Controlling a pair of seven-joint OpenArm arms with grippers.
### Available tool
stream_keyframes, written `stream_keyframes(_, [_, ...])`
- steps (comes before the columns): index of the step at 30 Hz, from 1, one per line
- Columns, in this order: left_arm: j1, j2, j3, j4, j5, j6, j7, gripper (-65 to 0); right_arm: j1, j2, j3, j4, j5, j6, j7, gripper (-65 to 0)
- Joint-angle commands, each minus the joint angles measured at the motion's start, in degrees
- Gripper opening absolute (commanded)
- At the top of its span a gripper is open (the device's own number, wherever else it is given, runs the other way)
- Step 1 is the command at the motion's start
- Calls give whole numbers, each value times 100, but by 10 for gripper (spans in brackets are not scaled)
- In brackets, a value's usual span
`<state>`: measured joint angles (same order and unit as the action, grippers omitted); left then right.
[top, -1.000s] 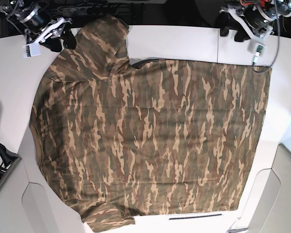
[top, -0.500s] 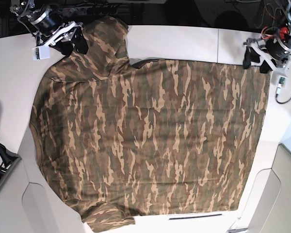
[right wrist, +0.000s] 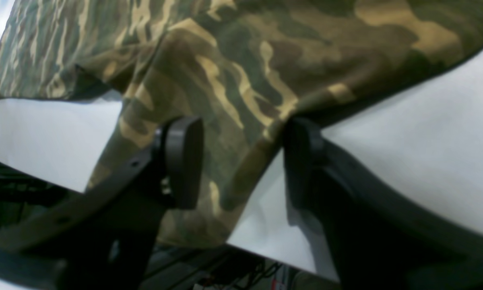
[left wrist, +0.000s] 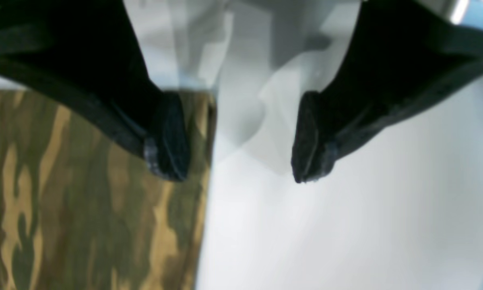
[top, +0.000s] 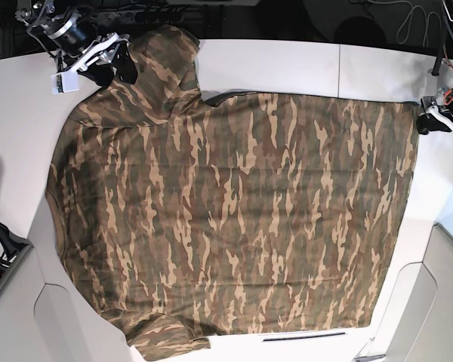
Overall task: Fold the T-shirt properly
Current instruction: 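Move both grippers down to the shirt's collar-side corners and grasp them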
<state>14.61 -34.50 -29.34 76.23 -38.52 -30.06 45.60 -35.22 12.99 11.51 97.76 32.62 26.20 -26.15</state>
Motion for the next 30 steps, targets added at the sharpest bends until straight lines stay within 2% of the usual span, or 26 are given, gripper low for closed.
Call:
stream_keyframes(1, [-52,-127,-42,-46,-94,-20,63,-214,-50,28,4,31,-72,-28,-109,-325])
stream_keyframes(12, [28,-42,-42,-234,-1674,-975,1381,-215,-52,28,4,31,-72,-28,-109,-325])
stream_keyframes(22, [256,-42,-39,-232,-1998,-994,1423,-220,-50,28,4,31,-70,-28,-109,-327])
stream_keyframes(24, [256,-42,-39,-232,-2098,-994,1423,-288,-50,28,4,31,-70,-28,-109,-327])
stream_keyframes(26, [256,-42,-39,-232,-2199,-994,1425,-402,-52,28,4,31,-70,-28,-109,-337])
stream_keyframes(28, [254,-42,-39,-232,-2258,-994,1421,-495,-52,28,4,31,-70,-28,-109,-390])
stream_keyframes(30, [254,-42,-39,-232,-2374,-994,1414,-558,-50,28,4,31,-70,-26,-109,-469])
